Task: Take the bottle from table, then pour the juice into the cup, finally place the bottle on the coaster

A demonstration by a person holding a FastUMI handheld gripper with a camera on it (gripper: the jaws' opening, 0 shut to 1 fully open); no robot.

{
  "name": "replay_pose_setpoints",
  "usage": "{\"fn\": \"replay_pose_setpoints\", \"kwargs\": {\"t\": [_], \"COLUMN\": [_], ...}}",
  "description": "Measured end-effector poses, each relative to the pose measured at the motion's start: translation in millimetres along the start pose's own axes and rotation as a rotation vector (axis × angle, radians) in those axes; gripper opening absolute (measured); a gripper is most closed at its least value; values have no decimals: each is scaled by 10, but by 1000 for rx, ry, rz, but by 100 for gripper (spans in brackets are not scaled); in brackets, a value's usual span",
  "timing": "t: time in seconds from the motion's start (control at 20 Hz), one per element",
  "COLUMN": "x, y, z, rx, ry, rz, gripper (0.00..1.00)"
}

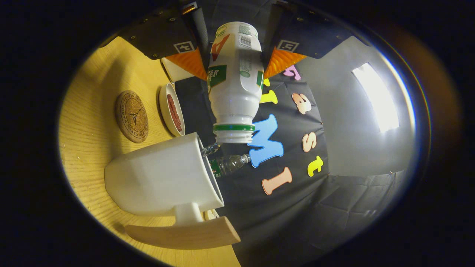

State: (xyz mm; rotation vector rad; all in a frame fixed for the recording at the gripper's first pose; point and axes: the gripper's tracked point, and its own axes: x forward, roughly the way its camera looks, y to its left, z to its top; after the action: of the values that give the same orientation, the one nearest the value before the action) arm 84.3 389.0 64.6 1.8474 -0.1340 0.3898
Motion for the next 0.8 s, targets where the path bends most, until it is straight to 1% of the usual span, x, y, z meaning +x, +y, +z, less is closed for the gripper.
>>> {"fn": "replay_pose_setpoints", "kwargs": {"t": [0.8], "x": [-23], "y": [21], "z": [59], "rx": [24], "ry": [-23], "rz": [18], "gripper": [65]}}
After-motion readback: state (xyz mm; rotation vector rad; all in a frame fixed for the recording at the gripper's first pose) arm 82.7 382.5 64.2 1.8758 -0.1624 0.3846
